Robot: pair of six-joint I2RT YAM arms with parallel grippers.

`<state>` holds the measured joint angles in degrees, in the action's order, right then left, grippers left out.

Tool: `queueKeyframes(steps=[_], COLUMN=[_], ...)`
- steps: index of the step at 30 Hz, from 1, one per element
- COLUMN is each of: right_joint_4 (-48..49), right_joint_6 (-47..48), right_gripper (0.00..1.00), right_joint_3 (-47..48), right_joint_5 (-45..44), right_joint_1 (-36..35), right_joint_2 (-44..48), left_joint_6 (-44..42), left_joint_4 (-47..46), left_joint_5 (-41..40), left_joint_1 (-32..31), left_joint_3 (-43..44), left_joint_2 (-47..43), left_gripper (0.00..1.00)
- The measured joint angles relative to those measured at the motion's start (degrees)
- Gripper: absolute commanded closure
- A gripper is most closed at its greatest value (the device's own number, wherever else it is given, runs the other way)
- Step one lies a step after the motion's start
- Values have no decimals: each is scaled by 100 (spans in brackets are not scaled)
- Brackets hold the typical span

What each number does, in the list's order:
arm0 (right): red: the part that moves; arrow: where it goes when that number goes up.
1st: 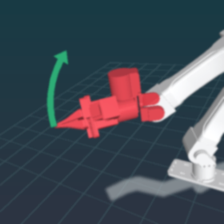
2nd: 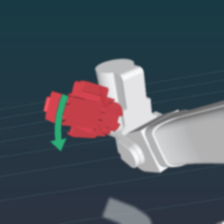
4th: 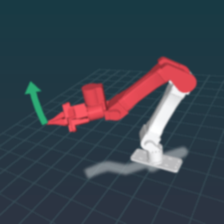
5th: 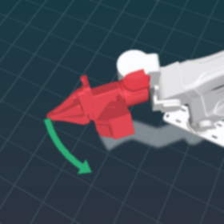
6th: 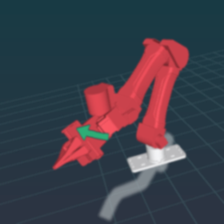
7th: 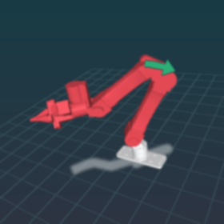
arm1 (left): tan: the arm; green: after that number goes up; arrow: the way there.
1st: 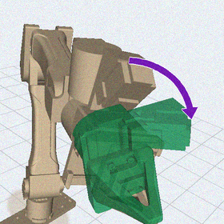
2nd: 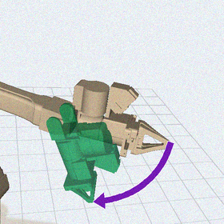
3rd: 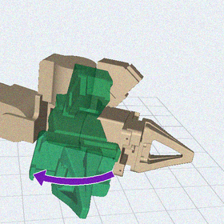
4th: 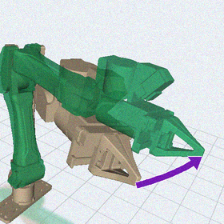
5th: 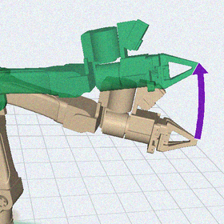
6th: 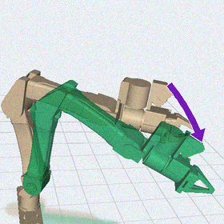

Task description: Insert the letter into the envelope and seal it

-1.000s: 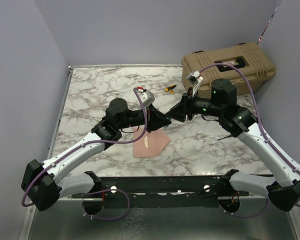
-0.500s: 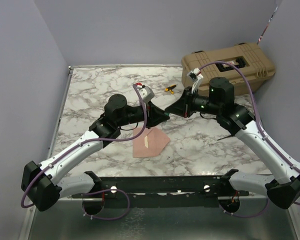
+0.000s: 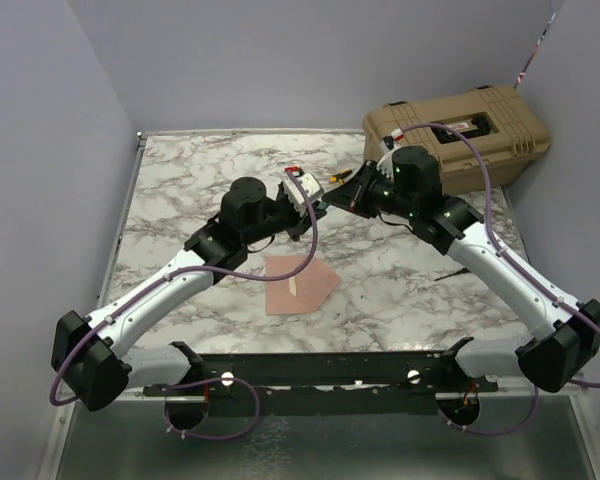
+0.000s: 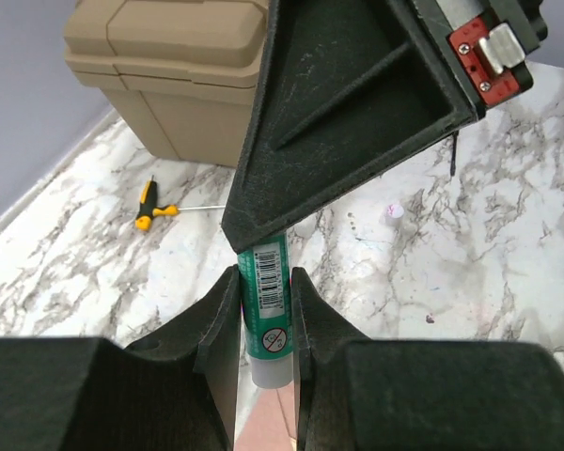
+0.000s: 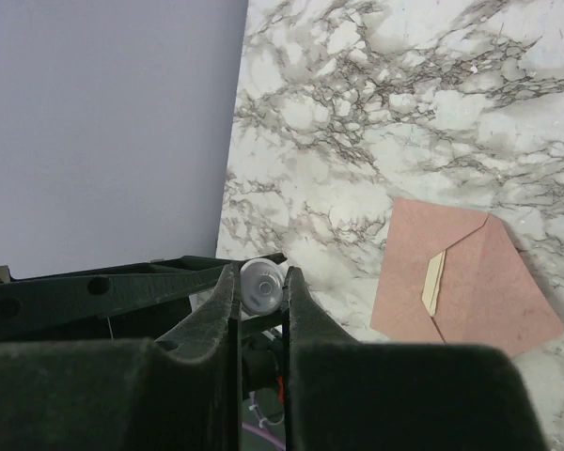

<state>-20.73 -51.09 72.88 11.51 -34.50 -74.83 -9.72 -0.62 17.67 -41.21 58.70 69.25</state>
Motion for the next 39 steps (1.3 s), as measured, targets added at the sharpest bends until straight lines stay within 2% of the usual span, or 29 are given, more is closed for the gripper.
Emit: queueKeyframes(steps=[1, 2, 4, 7, 13, 22, 25, 31, 34, 39], right_joint_4=[4, 7, 26, 90, -55, -999, -1283, -1589, -1604, -1655], right_joint_6=[-46, -81, -22, 404, 2111, 4341, 4750, 5093, 5156, 5200], right_gripper=[58, 49, 38, 33, 33, 32, 39, 66, 75, 95], right_joint_3=[0, 0, -2, -57, -157, -332, -321, -177, -173, -173], right_joint_5=[-15, -15, -7, 195, 938, 2750, 3036, 3261, 3346, 3401], right_joint_1=[0, 0, 0, 0, 7, 7, 4, 7, 7, 24], right_joint_2=[0, 17, 72, 232, 682, 1156, 1147, 903, 793, 726], left_joint_6=[-70, -118, -157, -116, 166, 404, 407, 358, 319, 306], left_joint_4=[-17, -42, -90, -181, -234, -208, -142, 13, 72, 188], left_joint_5=[-11, -13, 26, 166, 748, 2194, 2546, 2968, 3088, 3198], left_joint_1=[-7, -11, -35, -90, -92, -92, -92, -92, -92, -90], left_joint_3=[0, 0, -7, -57, -431, -612, -612, -610, -599, -503], left_joint_2=[2, 2, 4, 2, -83, -549, -535, -455, -404, -262], left_gripper=[100, 100, 100, 100, 100, 100, 100, 100, 100, 100])
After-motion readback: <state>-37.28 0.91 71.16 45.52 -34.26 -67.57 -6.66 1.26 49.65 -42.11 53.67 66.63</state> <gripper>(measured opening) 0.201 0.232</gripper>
